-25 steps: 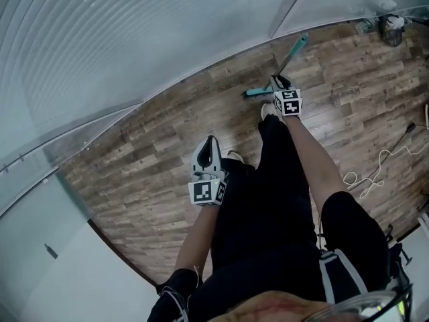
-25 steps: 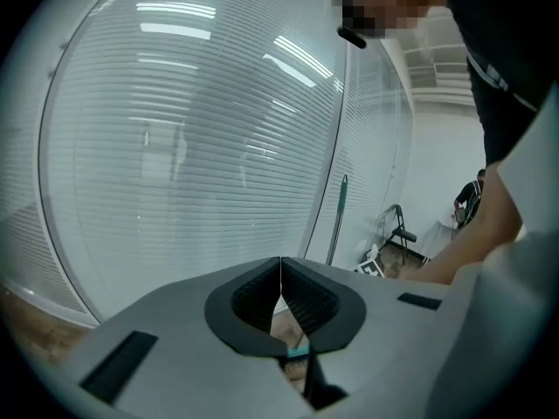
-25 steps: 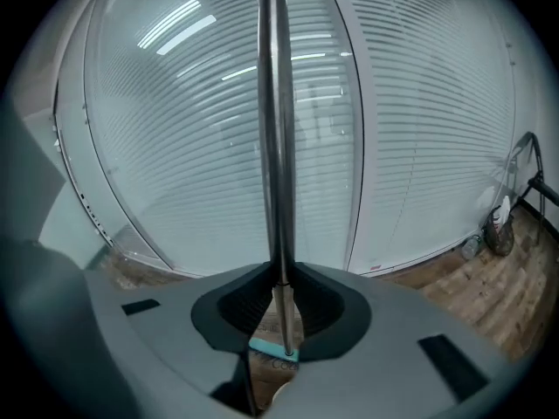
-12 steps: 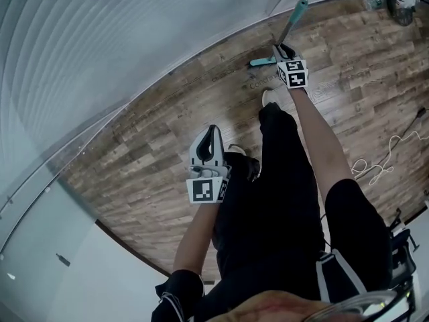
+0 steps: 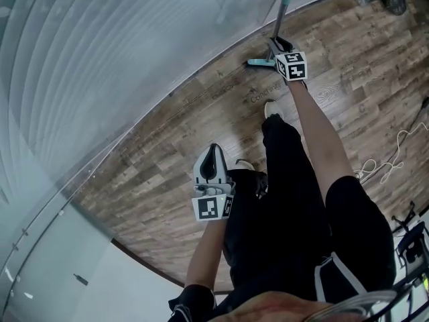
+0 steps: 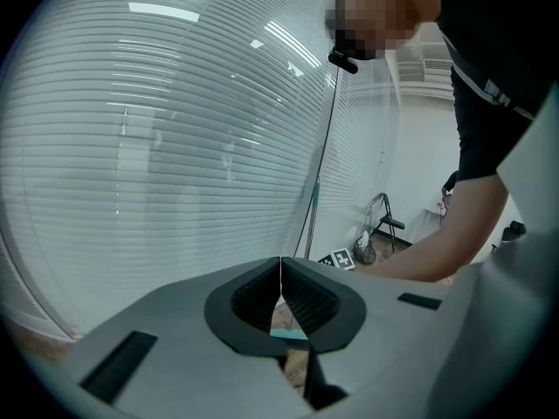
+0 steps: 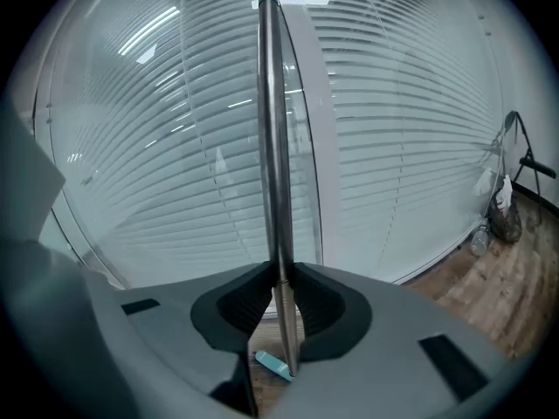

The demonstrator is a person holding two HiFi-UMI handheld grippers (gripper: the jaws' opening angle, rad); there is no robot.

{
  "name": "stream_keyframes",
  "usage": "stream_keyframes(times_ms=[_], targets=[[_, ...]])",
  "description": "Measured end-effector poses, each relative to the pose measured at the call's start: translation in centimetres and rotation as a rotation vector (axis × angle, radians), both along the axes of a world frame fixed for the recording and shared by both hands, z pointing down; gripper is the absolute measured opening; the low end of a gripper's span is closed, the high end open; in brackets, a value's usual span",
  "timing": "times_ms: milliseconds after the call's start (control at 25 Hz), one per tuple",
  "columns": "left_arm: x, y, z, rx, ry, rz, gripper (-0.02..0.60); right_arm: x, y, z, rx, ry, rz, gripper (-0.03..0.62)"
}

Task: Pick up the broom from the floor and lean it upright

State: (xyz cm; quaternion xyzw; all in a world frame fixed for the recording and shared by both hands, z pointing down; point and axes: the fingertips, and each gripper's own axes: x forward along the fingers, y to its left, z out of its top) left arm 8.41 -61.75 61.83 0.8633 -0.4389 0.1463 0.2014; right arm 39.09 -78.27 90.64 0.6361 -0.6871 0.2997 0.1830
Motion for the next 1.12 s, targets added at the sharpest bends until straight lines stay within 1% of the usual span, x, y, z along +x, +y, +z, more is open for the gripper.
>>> stream_keyframes(times_ms=[80, 200, 360, 400, 480, 520, 640, 800, 880, 960, 1120], targets=[[0.6, -0.3, 0.2, -0.006, 0.004, -0.004, 0.02, 0.5, -0.1, 0.4, 0.001, -0.01, 0.004, 0.086], [1.4, -0.6, 0.5, -0.024, 0.026, -0.008, 0.02, 1.0, -0.6, 0.8, -0.003, -0.036, 0.037, 0.087], [2.6, -0.2, 0.2, -0.041, 0.041, 0.012, 0.02, 1.1, -0.2, 0.9, -0.021, -0.077, 0.054, 0.096], [2.8, -0.2, 0.2, -0.043, 0.044, 0.014, 0.02, 1.1, -0.2, 0.7, -0.022, -0.09, 0.056, 0.105], [3.1, -0.2, 0.0, -0.047, 0.05, 0.014, 0.02, 1.4, 0.0, 0.2, -0.025, -0.106, 0.061, 0.145], [3.2, -0.1, -0.2, -0.049, 0.052, 0.012, 0.02, 1.6, 0.2, -0.1, -0.027, -0.108, 0.063, 0.15], [3.8, 0.2, -1.7, -0.043, 0.067, 0.017, 0.02, 2.3, 1.7, -1.4, -0.042, -0.083, 0.059, 0.161], [5.4, 1.3, -4.7, -0.011, 0.095, 0.075, 0.02, 2.7, 4.7, -3.5, -0.049, -0.044, 0.059, 0.161], [6.0, 1.7, -5.8, -0.007, 0.106, 0.091, 0.02, 2.5, 6.0, -4.9, -0.04, -0.04, 0.064, 0.161], [6.2, 2.2, -6.8, -0.011, 0.117, 0.089, 0.02, 2.1, 7.5, -6.7, -0.035, -0.03, 0.058, 0.161], [5.5, 4.2, -9.2, -0.018, 0.137, 0.101, 0.02, 0.1, 10.6, -11.5, -0.022, 0.013, 0.023, 0.161]])
